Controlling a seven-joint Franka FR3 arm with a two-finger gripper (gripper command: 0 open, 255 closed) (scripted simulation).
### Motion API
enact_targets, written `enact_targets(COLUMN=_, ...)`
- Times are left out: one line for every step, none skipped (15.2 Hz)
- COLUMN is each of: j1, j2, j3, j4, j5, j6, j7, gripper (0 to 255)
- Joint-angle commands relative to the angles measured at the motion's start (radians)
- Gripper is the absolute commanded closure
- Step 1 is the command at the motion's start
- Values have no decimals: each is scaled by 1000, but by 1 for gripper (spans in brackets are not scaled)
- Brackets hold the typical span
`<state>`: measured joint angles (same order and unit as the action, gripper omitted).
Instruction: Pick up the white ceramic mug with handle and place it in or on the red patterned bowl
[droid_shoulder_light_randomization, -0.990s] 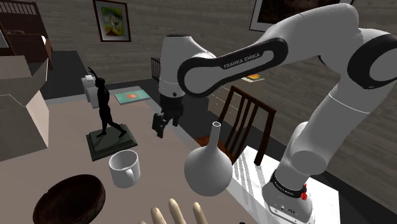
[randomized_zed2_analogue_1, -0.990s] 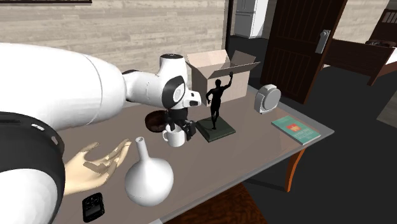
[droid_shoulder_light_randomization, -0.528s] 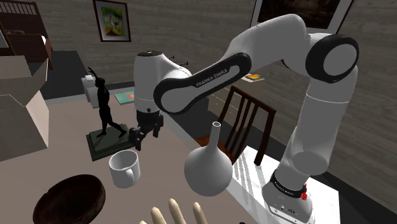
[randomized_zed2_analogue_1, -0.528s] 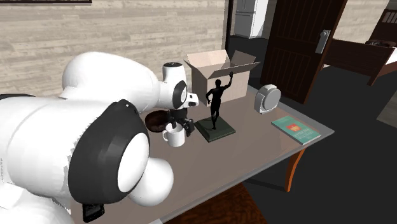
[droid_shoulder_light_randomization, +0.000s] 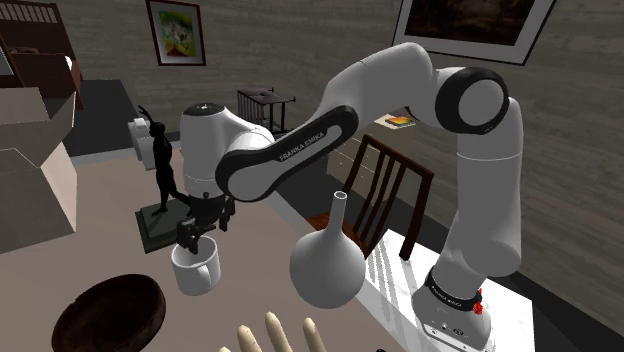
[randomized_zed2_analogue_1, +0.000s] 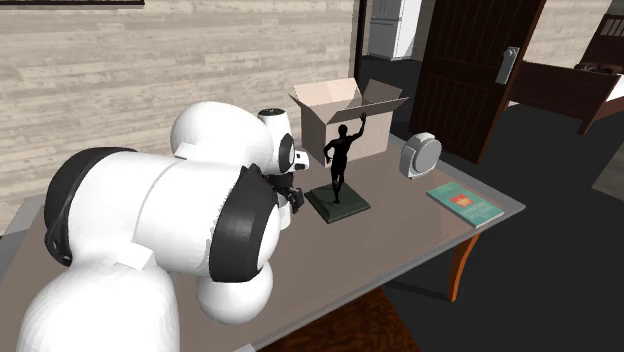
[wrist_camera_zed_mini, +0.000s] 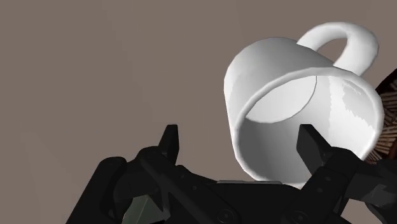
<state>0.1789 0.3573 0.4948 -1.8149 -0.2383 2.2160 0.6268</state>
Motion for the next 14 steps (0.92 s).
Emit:
enact_targets(j1=3, j2=16, j3=-5, j4=-9, j5=-11, j6=23, j7=6, gripper=0)
enact_targets(j1=5, j2=24, j3=-8, j4=-11, j5=-17, j6=33, j7=10, gripper=0)
enact_targets(j1=7, j2=32, j3=-11, j4=-14, j5=-22, j6=43, j7=13, gripper=0)
enact_targets(j1=9, j2=37, j3=-12, j4=-15, j5=-25, j6=49, j7=15, gripper=0)
enact_targets(j1=9, j2=37, j3=-12, j4=-15, j5=-25, j6=49, j7=15, gripper=0)
enact_targets(j1=9, j2=37, j3=-12, j4=-15, j5=-25, j6=49, j7=15, gripper=0)
enact_targets(j1=9, j2=37, j3=-12, j4=-15, j5=-25, j6=49, j7=15, gripper=0)
enact_targets(j1=9, j2=37, j3=-12, j4=-15, j5=-25, j6=49, j7=15, gripper=0)
enact_targets(j1=9, j2=37, j3=-12, j4=-15, j5=-25, j6=49, j7=15, gripper=0)
enact_targets(j1=9, j2=37, j3=-12, j4=-15, j5=-25, j6=49, j7=15, gripper=0)
enact_targets(j1=9, j2=37, j3=-12, j4=-15, j5=-25, j6=48, j7=15, gripper=0)
enact_targets(j1=9, j2=37, j3=-12, j4=-15, j5=-25, j6=48, j7=15, gripper=255)
enact_targets(j1=9, j2=37, j3=-12, j4=-15, j5=-25, j6=48, j7=15, gripper=255)
enact_targets(j1=9, j2=37, j3=-12, j4=-15, j5=-25, j6=48, j7=15, gripper=255)
